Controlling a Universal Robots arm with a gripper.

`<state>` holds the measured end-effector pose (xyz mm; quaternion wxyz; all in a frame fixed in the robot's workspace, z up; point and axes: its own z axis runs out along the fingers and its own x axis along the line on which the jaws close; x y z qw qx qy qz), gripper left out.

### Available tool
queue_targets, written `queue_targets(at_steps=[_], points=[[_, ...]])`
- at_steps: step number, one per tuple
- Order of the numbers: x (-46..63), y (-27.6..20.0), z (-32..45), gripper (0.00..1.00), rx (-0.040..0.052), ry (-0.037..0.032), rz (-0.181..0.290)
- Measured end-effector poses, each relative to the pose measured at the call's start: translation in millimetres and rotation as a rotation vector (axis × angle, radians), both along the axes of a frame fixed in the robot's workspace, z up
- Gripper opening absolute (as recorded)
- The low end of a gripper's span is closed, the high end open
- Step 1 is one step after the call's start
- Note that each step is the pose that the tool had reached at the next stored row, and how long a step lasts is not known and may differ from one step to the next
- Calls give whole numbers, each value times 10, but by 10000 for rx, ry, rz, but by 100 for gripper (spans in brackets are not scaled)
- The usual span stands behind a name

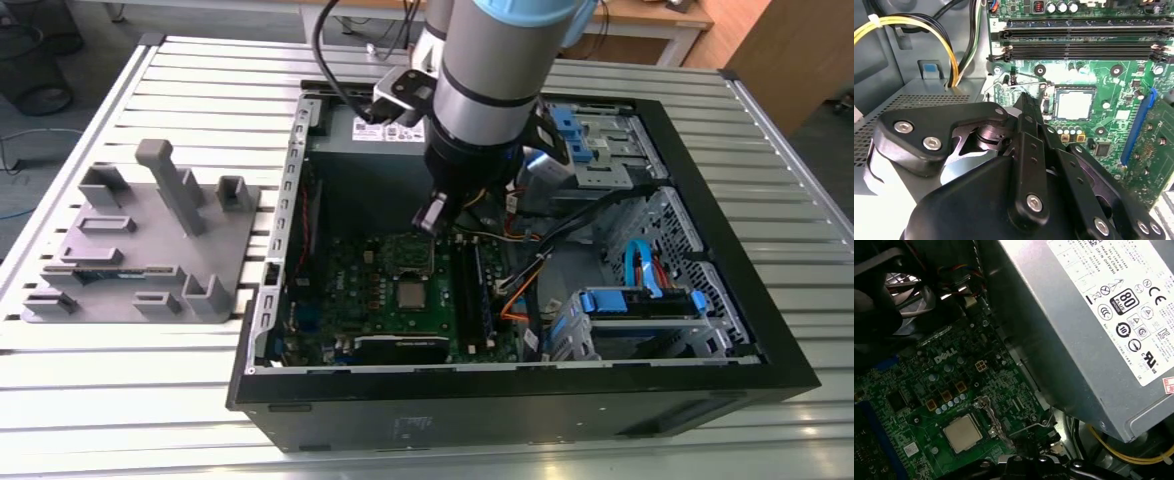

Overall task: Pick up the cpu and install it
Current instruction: 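Close the cpu cover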

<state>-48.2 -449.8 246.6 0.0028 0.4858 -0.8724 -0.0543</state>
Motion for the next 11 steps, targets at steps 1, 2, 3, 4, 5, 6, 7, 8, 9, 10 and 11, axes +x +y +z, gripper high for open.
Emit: queue_targets(at_steps=[1, 2, 3, 4, 5, 6, 7, 8, 9, 10, 11], points=[[0, -8, 0, 11, 0, 0, 31], [-1, -17, 0, 11, -1, 0, 64], [-1, -25, 0, 11, -1, 0, 94], [-2, -34, 0, 11, -2, 0, 124], [-2, -42, 0, 11, -2, 0, 155], [-3, -51, 0, 11, -3, 0, 185], [-3, -60, 0, 11, -3, 0, 215], [-4, -69, 0, 11, -3, 0, 246], [-4, -78, 0, 11, -3, 0, 277], [-4, -88, 0, 11, -3, 0, 307], [-5, -97, 0, 11, -3, 0, 336]])
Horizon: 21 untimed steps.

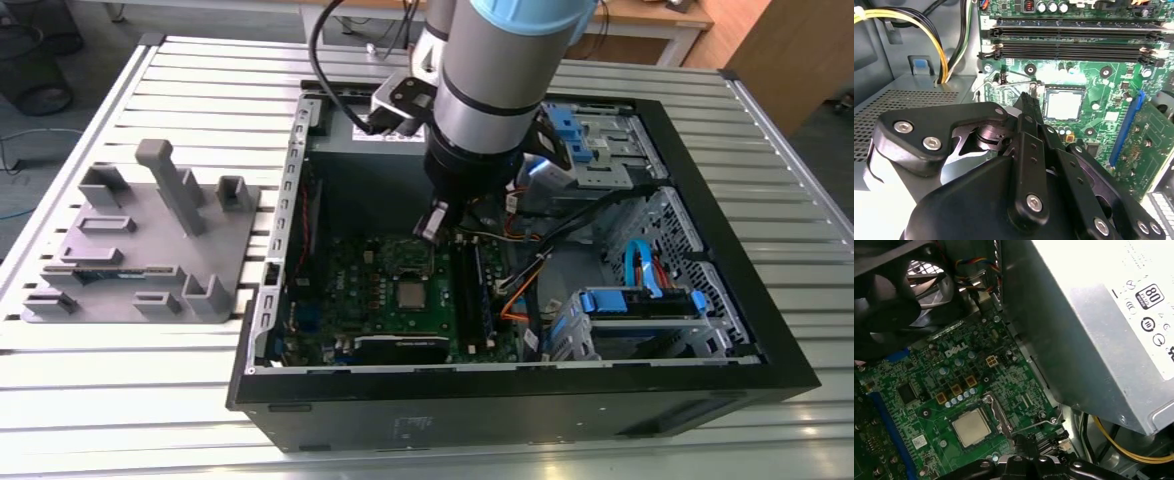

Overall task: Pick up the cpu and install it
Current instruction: 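Close the cpu cover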

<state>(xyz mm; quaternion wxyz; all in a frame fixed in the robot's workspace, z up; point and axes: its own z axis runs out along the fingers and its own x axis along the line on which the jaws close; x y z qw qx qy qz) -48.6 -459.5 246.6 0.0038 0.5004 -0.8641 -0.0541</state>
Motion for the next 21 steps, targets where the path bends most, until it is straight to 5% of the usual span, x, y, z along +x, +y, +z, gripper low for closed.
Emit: queue_targets(at_steps=[14, 21], points=[[-5, -103, 1, 11, -11, 1, 393], [-6, -111, 1, 11, -71, 2, 501]])
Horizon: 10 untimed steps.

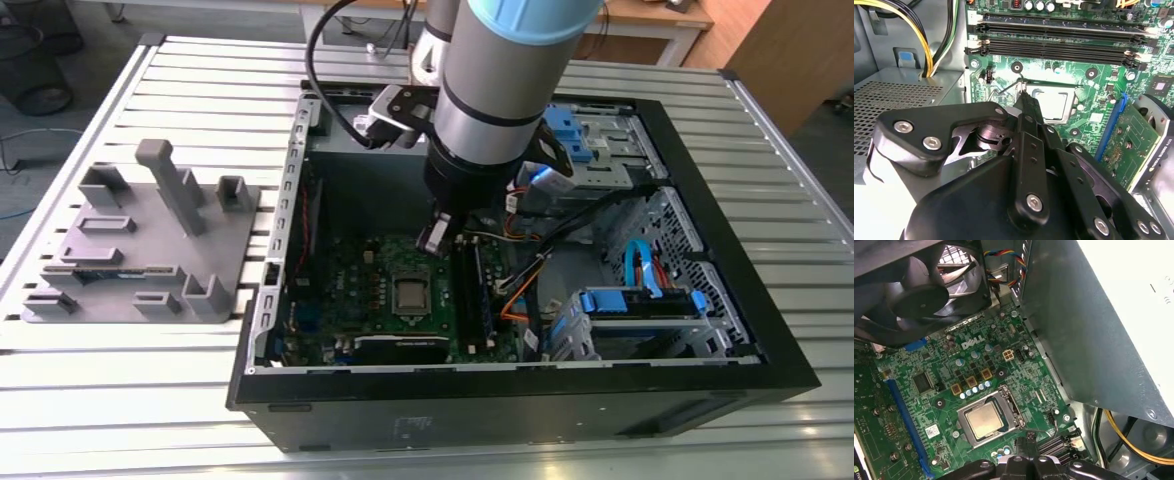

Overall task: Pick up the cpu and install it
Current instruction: 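Close the cpu cover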

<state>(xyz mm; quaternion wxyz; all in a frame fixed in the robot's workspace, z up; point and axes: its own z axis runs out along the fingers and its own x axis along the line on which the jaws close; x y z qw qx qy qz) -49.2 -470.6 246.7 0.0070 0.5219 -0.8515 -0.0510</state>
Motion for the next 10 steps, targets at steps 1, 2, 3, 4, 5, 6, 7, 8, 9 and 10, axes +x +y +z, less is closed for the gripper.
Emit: queue_targets(at_steps=[1, 2, 3, 4, 5, 6, 7, 8, 9, 10], points=[[0, 1, 0, 11, -38, 0, 0], [0, 1, 5, 11, -73, 0, 0], [0, 0, 5, 11, -74, 0, 0], [0, 0, 5, 11, -71, -1, 0], [0, 0, 8, 11, -70, 0, 0], [0, 0, 12, 11, -71, 1, 0], [0, 1, 14, 11, -68, 0, -1], [0, 1, 13, 11, -67, 0, -1], [0, 1, 13, 11, -65, -1, 0], [0, 1, 14, 11, -66, -1, 0]])
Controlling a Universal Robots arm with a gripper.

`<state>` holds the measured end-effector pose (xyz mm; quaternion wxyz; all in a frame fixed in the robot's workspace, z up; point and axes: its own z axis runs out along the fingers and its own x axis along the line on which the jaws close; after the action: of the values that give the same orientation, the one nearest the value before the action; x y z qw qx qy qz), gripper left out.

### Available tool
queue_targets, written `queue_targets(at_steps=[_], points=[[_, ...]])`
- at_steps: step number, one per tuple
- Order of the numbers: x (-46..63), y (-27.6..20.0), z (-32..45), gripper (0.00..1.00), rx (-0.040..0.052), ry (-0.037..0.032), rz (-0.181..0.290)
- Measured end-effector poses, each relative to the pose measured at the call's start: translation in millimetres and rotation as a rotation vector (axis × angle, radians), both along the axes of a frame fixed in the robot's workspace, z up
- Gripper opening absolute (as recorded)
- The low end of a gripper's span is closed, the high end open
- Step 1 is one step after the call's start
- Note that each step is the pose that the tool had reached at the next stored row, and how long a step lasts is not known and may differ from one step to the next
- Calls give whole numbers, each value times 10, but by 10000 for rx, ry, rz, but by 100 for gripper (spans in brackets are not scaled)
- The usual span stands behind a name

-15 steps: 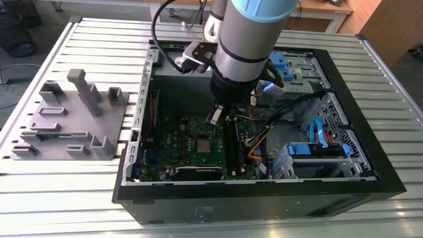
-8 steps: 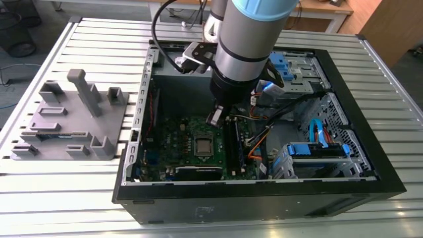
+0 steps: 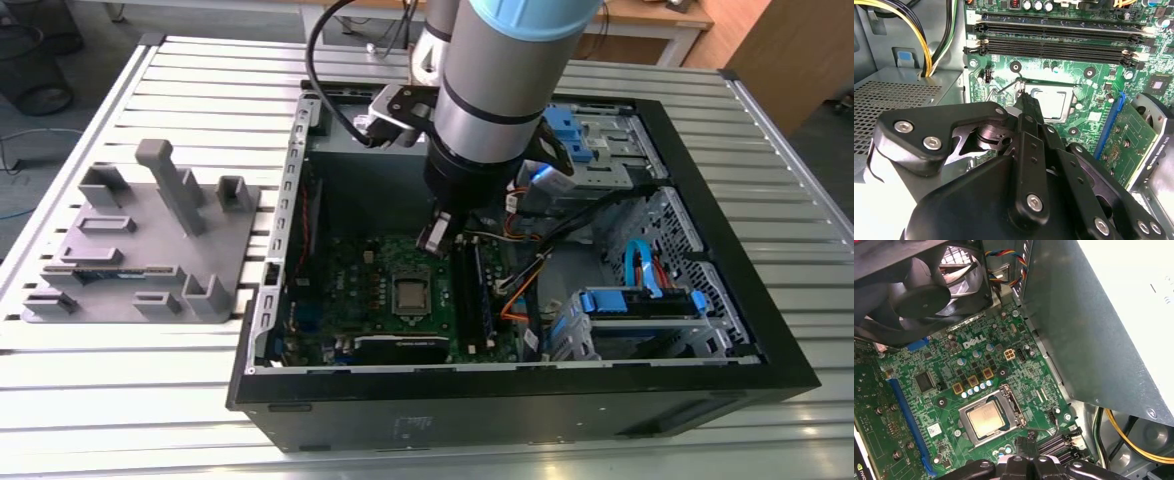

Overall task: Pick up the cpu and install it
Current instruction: 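Close the cpu cover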

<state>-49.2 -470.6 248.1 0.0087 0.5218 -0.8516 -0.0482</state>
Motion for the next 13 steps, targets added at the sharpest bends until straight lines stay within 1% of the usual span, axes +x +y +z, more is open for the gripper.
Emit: queue_targets(at_steps=[3, 6, 10, 13], points=[[-2, 0, 2, 11, -1, 0, 1], [-35, -2, 2, 11, -2, -32, 0], [-128, -24, 0, 11, -1, -96, 0], [-203, -53, -4, 11, 0, -147, 0]])
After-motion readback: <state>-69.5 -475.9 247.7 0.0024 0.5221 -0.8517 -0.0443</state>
